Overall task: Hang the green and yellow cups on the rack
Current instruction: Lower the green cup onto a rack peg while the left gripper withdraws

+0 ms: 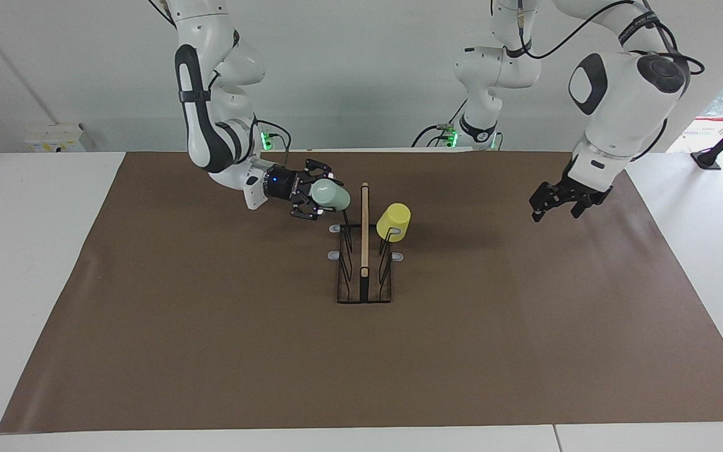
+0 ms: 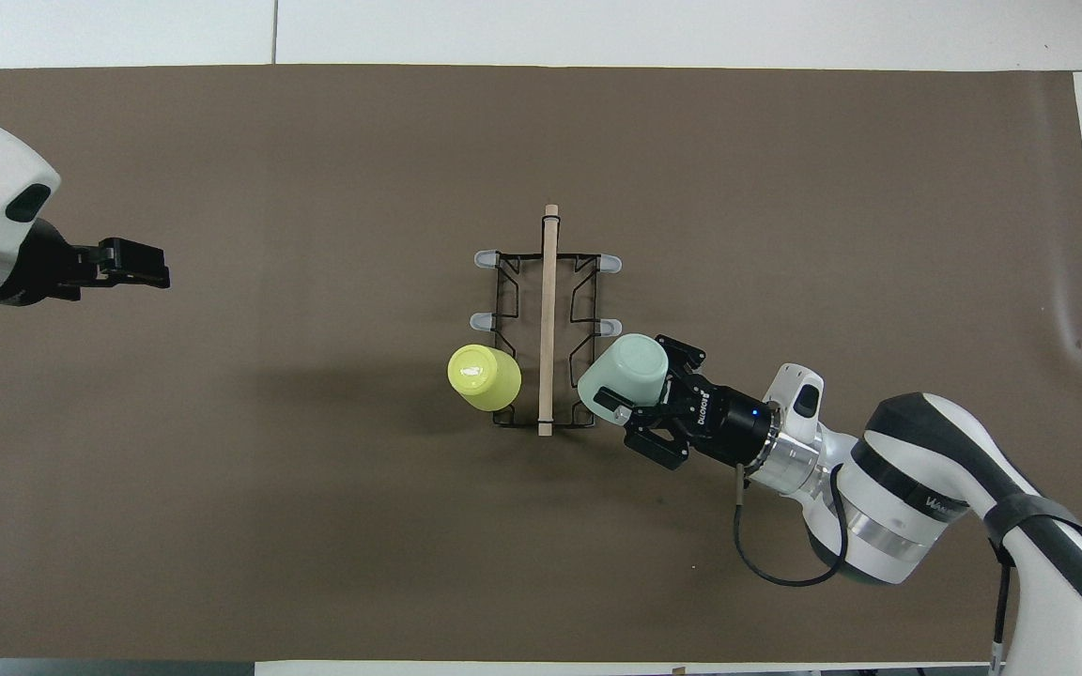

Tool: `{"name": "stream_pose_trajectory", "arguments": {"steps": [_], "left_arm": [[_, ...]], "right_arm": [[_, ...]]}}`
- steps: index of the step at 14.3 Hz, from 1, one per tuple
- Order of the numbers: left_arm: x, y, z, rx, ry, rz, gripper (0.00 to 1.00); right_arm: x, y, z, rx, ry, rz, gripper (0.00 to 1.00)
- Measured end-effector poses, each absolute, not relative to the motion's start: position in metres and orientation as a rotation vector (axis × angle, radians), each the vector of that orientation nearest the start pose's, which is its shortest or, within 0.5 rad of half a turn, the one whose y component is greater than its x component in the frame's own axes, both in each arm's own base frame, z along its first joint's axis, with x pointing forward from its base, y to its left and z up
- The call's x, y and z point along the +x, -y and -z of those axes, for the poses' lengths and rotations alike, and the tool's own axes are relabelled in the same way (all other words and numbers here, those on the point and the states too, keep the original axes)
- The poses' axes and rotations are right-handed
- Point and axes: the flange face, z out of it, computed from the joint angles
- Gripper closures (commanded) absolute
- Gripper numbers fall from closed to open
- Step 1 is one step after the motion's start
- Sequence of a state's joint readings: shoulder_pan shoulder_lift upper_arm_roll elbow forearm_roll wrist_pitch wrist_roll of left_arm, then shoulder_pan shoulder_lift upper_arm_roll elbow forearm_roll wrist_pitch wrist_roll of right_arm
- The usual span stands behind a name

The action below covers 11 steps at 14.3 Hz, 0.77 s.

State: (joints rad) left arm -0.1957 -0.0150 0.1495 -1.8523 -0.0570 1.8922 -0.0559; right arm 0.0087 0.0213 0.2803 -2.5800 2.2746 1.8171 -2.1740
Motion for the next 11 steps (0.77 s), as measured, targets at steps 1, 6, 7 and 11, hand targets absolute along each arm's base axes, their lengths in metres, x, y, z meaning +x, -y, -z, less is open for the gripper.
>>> {"name": "stream_pose_trajectory", "arguments": {"steps": [1,6,7,11], "left_arm": [[0.563,0.025,-0.537,-3.2,0.013,0.084,0.0],[0.558,0.011,-0.604,-3.2,-0.055,0.053,0.0],[0.555,0.005,-0.613,-3.2,-0.071,0.034,0.0],[0.547,-0.027,-0.623,-3.2,-0.125,-0.03,0.0]], "right_arm": [[0.427,-0.192,-0.295,-1.506,0.433,1.169,1.0],[0.435,-0.189,-0.297,-1.542,0.454,1.173,1.0],[0.435,-0.189,-0.295,-1.545,0.454,1.169,1.0],[0.429,-0.19,-0.284,-1.564,0.453,1.148,1.0]]}}
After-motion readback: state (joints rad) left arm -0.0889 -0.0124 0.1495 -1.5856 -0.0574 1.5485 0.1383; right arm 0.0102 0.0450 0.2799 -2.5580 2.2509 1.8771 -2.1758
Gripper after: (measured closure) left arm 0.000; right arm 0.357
